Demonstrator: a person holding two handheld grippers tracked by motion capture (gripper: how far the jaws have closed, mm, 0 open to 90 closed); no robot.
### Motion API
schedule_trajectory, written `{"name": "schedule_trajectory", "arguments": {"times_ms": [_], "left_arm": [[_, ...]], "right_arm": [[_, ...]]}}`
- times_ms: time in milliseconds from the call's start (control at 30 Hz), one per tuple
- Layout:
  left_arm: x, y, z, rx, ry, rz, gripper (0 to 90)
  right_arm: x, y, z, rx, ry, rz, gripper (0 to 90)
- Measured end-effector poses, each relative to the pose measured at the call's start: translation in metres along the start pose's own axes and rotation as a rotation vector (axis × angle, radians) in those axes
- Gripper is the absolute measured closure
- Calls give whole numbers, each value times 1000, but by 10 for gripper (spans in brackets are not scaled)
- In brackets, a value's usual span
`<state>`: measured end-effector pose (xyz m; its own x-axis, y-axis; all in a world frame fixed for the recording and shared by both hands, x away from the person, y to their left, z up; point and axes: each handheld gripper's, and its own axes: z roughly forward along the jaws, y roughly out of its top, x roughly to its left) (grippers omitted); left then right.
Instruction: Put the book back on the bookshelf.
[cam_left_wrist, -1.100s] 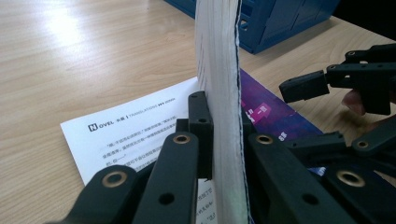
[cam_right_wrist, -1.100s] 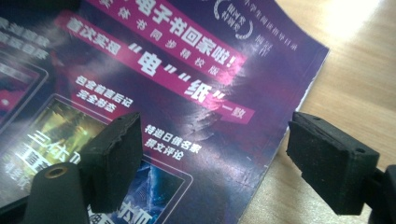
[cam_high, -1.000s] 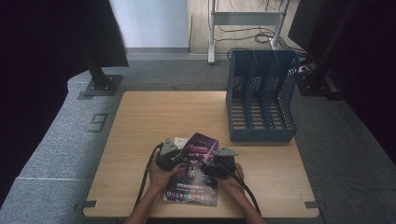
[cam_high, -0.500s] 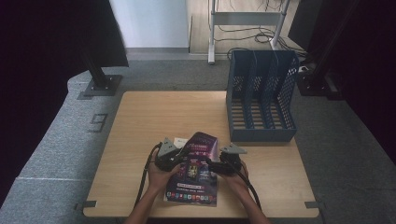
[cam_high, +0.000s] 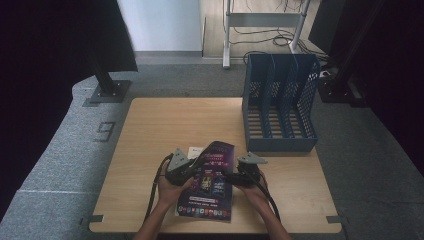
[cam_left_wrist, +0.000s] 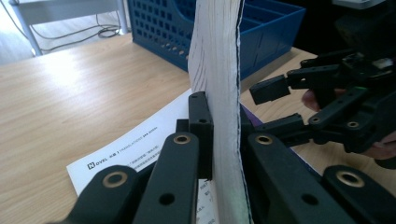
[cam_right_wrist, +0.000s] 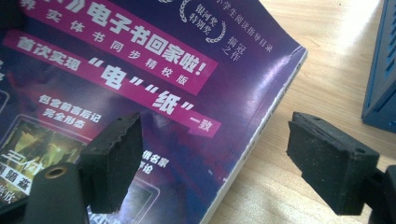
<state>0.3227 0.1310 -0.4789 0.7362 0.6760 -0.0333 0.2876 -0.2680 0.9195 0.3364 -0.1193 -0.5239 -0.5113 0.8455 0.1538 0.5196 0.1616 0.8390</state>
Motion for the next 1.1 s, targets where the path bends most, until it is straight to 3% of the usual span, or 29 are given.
{"name": "schedule_trajectory", "arguments": {"times_ms": [533,1100], "left_arm": [[-6,6,-8,-28,-19,7,857],[-10,8,-10,-37,-29,13,857]], "right_arm": [[-5,3,-4,-13,25,14,166],[-8,0,3,7,114,78,162]]}}
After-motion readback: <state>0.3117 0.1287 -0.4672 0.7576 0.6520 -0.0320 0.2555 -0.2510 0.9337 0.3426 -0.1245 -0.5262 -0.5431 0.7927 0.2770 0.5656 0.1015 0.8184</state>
